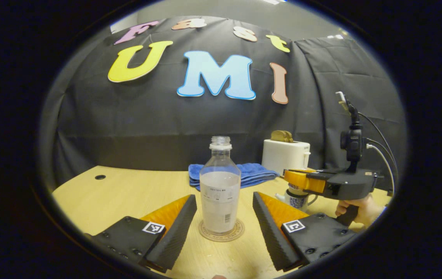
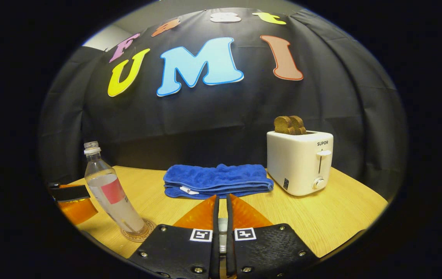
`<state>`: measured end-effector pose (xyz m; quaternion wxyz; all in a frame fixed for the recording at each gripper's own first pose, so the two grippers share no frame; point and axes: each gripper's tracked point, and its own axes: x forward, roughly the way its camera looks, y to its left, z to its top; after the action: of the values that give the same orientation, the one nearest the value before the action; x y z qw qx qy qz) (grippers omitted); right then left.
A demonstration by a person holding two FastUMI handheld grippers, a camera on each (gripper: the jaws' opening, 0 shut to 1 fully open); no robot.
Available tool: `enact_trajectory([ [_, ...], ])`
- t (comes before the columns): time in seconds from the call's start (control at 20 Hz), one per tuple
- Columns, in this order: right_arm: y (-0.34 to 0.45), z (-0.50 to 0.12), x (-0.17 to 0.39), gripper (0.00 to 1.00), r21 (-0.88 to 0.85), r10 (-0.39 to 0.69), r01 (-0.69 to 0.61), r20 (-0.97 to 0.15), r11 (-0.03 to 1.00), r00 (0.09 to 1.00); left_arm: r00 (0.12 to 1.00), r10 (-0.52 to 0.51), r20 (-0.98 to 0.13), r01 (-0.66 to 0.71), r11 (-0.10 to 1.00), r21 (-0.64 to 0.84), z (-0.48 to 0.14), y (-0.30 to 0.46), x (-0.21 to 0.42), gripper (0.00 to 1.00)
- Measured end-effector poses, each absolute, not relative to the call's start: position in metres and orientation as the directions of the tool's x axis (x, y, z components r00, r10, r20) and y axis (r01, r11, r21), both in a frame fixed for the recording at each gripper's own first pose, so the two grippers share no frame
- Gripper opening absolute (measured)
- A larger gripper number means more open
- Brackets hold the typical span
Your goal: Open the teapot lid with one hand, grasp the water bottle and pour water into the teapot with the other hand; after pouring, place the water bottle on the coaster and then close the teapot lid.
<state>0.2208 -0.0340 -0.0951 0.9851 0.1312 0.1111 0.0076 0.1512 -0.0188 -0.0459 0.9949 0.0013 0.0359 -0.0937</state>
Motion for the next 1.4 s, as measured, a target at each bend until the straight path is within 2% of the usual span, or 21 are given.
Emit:
enact_trajectory([
  [0.1, -0.030, -0.097, 0.221, 0.06, 0.255, 0.048, 0.009, -0.217, 0.967, 0.975, 0.977, -0.197, -0.078, 0.197, 0.980, -0.008, -0.047, -0.022, 0.150, 1.00],
  [0.15, -0.031, -0.096, 0.221, 0.11, 0.240, 0.043, 0.011, -0.215, 0.971, 0.976, 0.976, -0.203, -0.078, 0.203, 0.979, -0.010, -0.047, -0.024, 0.150, 1.00],
  [0.2, -0.031, -0.097, 0.221, 0.06, 0.229, 0.041, 0.009, -0.214, 0.973, 0.976, 0.975, -0.206, -0.081, 0.206, 0.978, -0.010, -0.048, -0.024, 0.150, 1.00],
  [0.75, -0.022, -0.110, 0.218, 0.07, 0.161, 0.036, 0.003, -0.236, 0.987, 0.971, 0.973, -0.218, -0.074, 0.217, 0.976, -0.017, -0.044, -0.023, 0.144, 1.00],
  [0.95, -0.020, -0.108, 0.214, 0.13, 0.124, 0.028, 0.002, -0.237, 0.992, 0.971, 0.975, -0.211, -0.065, 0.211, 0.977, -0.011, -0.042, -0.023, 0.145, 1.00],
  [1.05, -0.017, -0.102, 0.210, 0.22, 0.107, 0.026, -0.003, -0.218, 0.994, 0.976, 0.975, -0.214, -0.060, 0.213, 0.977, -0.014, -0.040, -0.024, 0.144, 1.00],
  [1.1, -0.016, -0.098, 0.207, 0.34, 0.102, 0.024, -0.003, -0.210, 0.995, 0.977, 0.975, -0.215, -0.057, 0.215, 0.977, -0.017, -0.040, -0.026, 0.144, 1.00],
  [1.15, -0.014, -0.094, 0.203, 0.38, 0.100, 0.024, -0.003, -0.203, 0.995, 0.979, 0.974, -0.218, -0.055, 0.218, 0.976, -0.016, -0.039, -0.027, 0.143, 1.00],
  [1.2, -0.013, -0.088, 0.198, 0.51, 0.101, 0.022, -0.002, -0.194, 0.995, 0.981, 0.975, -0.215, -0.050, 0.215, 0.977, -0.010, -0.037, -0.027, 0.142, 1.00],
  [1.25, -0.012, -0.083, 0.192, 0.54, 0.105, 0.023, -0.003, -0.185, 0.995, 0.982, 0.976, -0.212, -0.043, 0.212, 0.977, -0.004, -0.034, -0.027, 0.141, 1.00],
  [1.4, -0.012, -0.064, 0.167, 0.71, 0.115, 0.010, 0.008, -0.153, 0.993, 0.988, 0.978, -0.207, -0.021, 0.207, 0.978, -0.003, -0.026, -0.028, 0.134, 1.00],
])
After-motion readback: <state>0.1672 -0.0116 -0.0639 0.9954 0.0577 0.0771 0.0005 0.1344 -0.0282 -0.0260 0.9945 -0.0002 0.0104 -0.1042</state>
